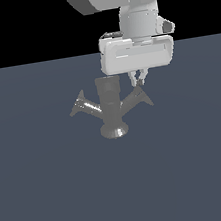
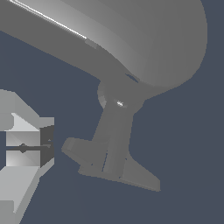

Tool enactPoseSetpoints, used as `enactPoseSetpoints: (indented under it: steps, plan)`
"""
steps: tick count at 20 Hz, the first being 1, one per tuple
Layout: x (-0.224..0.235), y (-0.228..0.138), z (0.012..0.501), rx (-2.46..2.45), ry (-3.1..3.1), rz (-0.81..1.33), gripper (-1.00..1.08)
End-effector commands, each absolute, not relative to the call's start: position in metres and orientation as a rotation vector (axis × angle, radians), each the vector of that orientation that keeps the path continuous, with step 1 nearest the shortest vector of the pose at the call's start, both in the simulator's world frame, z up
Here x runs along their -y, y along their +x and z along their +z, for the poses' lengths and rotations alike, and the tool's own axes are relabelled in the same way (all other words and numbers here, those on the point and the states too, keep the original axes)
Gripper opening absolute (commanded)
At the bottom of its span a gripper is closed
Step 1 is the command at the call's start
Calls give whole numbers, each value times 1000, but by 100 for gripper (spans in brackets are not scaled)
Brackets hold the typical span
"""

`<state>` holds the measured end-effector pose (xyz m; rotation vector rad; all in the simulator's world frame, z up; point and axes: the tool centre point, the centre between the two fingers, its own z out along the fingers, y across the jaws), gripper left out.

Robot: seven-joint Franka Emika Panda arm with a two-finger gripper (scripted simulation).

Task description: Turn on the faucet by rotating a designated handle.

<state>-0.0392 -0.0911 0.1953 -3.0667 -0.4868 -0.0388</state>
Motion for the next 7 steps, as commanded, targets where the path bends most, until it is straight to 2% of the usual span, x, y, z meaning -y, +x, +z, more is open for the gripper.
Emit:
enactPoseSetpoints:
  steps: [1, 2, 3, 4, 5, 6, 7]
  plan:
    - [65, -64, 129, 673, -3048, 127, -83]
    - [-26, 22, 145, 667, -3023, -23, -5]
    - [-30, 26, 180, 659, -2991, -169, -5]
    - [-36, 32, 194, 719, -2954, -254, -1]
    - [-46, 43, 196, 768, -2927, -306, -86]
    - [-45, 45, 190, 619, -2958, -306, -23]
    - [-41, 45, 190, 608, -2960, -306, -23]
